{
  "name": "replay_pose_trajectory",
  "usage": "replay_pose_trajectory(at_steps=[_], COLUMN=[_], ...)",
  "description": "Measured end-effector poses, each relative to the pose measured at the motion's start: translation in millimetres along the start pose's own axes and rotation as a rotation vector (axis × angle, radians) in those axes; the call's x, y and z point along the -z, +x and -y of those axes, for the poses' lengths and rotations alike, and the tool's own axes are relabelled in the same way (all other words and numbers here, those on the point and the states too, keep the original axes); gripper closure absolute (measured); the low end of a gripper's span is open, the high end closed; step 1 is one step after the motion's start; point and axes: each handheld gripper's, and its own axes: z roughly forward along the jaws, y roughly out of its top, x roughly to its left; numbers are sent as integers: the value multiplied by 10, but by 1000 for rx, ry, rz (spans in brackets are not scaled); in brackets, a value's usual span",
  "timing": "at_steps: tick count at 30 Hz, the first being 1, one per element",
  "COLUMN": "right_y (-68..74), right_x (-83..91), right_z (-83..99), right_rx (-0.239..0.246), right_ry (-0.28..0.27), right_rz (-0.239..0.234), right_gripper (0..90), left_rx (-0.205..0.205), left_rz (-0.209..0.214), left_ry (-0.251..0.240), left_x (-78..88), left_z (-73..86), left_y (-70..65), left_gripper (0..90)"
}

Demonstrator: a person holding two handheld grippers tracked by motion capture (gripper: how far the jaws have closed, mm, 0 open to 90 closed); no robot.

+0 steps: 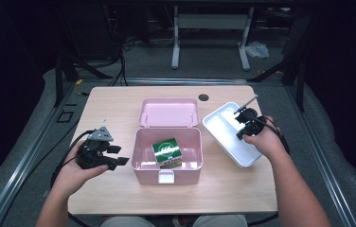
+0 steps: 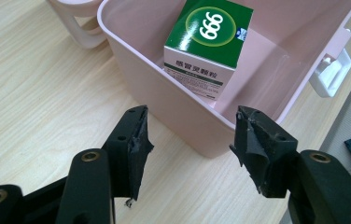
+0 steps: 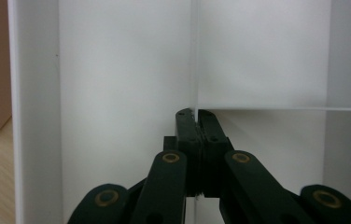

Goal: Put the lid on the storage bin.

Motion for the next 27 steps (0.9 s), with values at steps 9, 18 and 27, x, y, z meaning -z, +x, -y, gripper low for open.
replay_pose_trajectory(at_steps=[9,18,27], right_y=[103,448,957], right_x=[256,383,413], right_z=[-135,-368,-646], right_rx=[98,293,513], right_ry=[-59,-75,-87], right_rz=[-37,-83,-119], right_gripper=[898,897,897], left_rx=[1,6,4], left_rz=[4,2,6], left_ry=[7,4,3], left_x=[-17,0,-10], left_z=[2,11,8], left_y=[-1,15,8], left_gripper=[445,445,445])
